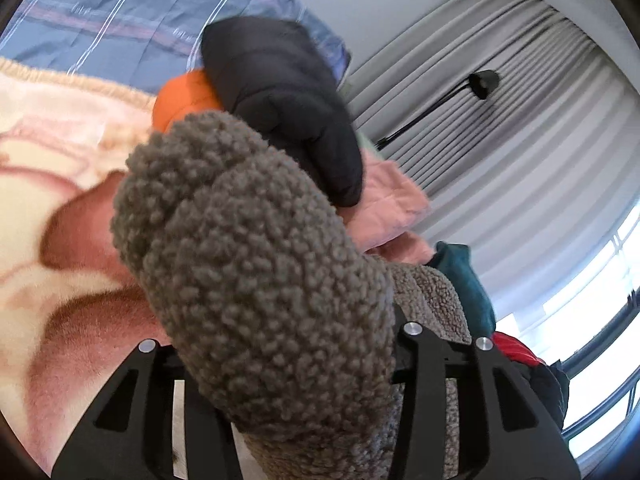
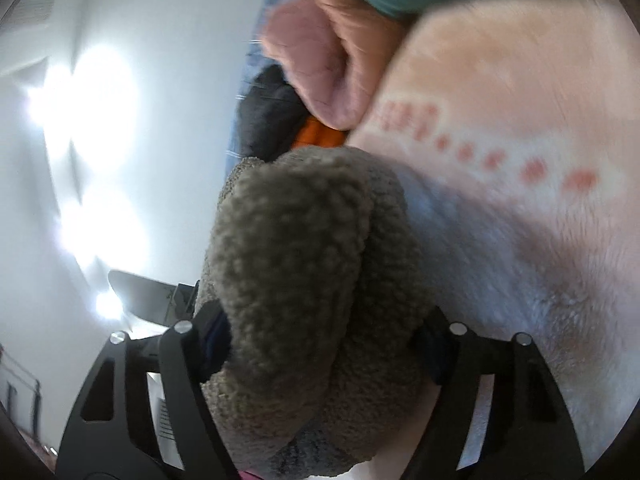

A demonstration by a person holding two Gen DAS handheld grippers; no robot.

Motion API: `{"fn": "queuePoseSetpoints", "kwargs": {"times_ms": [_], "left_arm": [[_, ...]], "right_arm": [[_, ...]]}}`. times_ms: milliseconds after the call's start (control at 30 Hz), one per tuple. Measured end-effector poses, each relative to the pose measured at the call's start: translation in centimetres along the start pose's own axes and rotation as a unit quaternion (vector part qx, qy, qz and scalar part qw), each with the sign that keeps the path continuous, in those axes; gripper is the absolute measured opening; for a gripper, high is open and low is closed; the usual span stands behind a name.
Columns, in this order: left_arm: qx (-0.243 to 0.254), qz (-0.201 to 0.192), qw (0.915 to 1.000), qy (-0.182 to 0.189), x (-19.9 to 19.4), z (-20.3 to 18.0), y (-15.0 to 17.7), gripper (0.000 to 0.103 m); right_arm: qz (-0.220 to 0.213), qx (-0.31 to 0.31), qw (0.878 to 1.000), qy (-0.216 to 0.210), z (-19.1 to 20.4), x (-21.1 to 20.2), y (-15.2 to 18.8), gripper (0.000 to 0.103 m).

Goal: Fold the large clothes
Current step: 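Lift the folded fleece bundle with both tools and carry it across the bed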

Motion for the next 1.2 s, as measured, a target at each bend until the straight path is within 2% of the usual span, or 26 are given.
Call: {"fn": "queuePoseSetpoints", "kwargs": {"times_ms": [167, 300, 367, 467, 600, 700, 767, 867, 1067, 1133, 1200], "left_arm": [[0.043, -0.026, 0.9987, 0.000, -2.9, -4.1, -0.5, 0.044], [0.079, -0.064, 0.9945, -0.023, -7.5, -7.2, -2.2, 0.044], [0.096, -0.080, 0.9911, -0.046, -10.3, -8.3, -3.4, 0.044], [0.119, -0.110, 0.9815, -0.101, -15.3, -9.4, -5.8, 0.044], [0.113, -0.173, 0.9611, -0.184, -23.8, -8.4, -9.6, 0.044], [0.103, -0.200, 0.9443, -0.240, -28.8, -6.1, -12.3, 0.044], [0.105, -0.207, 0.9339, -0.272, -30.9, -4.4, -13.7, 0.045], [0.088, -0.229, 0.9224, -0.298, -34.3, -0.2, -16.2, 0.044], [0.056, -0.256, 0.8963, -0.358, -39.0, 10.4, -20.9, 0.044], [0.038, -0.267, 0.8905, -0.366, -39.9, 13.7, -21.0, 0.045], [0.014, -0.271, 0.8856, -0.377, -40.3, 18.2, -20.4, 0.046]], "right_arm": [[-0.028, -0.064, 0.997, -0.026, 4.1, -1.7, -0.1, 0.073], [-0.017, -0.100, 0.993, -0.052, 8.4, -0.8, -0.2, 0.073], [-0.003, -0.123, 0.990, -0.068, 11.7, 1.0, -0.4, 0.073], [0.036, -0.159, 0.982, -0.099, 17.5, 5.5, -0.9, 0.073], [0.105, -0.195, 0.966, -0.136, 25.6, 14.1, 0.1, 0.073], [0.146, -0.227, 0.950, -0.155, 31.9, 21.2, 1.8, 0.073], [0.156, -0.245, 0.942, -0.166, 35.3, 25.3, 3.2, 0.073], [0.172, -0.256, 0.936, -0.167, 39.1, 31.8, 5.1, 0.073], [0.212, -0.241, 0.935, -0.150, 42.0, 44.8, 8.7, 0.073], [0.217, -0.241, 0.937, -0.133, 42.3, 48.7, 9.5, 0.073], [0.199, -0.253, 0.941, -0.106, 41.9, 52.0, 9.9, 0.075]]}}
Point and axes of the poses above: each gripper's, at about its wrist camera, not at the fingertips, and x roughly the way its jaws point, z to its left, y to its underside, the point moved 1 cm from there along x, roughly the way its jaws point, and after that the axes turned 14 degrees about y, right-handed, at the moved point
